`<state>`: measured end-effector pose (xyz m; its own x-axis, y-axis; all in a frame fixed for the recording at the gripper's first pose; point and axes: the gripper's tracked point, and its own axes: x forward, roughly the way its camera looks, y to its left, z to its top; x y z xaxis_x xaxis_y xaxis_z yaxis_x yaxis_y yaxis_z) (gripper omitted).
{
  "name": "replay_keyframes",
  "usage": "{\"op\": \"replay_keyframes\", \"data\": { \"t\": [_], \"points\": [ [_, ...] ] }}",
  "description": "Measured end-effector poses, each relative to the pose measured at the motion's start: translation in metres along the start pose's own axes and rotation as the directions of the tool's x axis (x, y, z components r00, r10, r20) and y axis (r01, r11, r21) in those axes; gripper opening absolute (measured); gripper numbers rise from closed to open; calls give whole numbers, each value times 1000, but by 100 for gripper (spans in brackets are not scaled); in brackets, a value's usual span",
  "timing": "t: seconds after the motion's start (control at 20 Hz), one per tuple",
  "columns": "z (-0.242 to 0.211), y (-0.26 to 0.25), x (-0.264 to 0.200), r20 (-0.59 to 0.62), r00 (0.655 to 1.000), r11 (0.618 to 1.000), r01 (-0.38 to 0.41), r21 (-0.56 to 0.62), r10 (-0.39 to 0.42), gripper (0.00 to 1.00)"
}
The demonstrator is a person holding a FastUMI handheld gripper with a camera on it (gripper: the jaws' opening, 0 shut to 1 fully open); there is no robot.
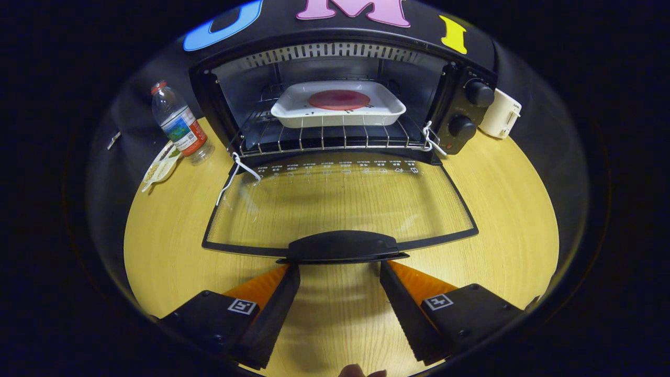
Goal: Open the toaster oven, put the food inside, and close the toaster oven door.
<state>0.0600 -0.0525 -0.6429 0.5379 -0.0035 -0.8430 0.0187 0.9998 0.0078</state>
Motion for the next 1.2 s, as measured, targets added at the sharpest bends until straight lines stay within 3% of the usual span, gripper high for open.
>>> {"op": "replay_keyframes", "data": {
  "t": [0.4,0.8,1.2],
  "points": [
    [23,2,-42,97,995,999,-36,9,35,99],
    [72,3,-79,247,967,997,-69,33,59,99],
    [118,-10,-157,424,902,993,-110,46,80,99]
  ]
}}
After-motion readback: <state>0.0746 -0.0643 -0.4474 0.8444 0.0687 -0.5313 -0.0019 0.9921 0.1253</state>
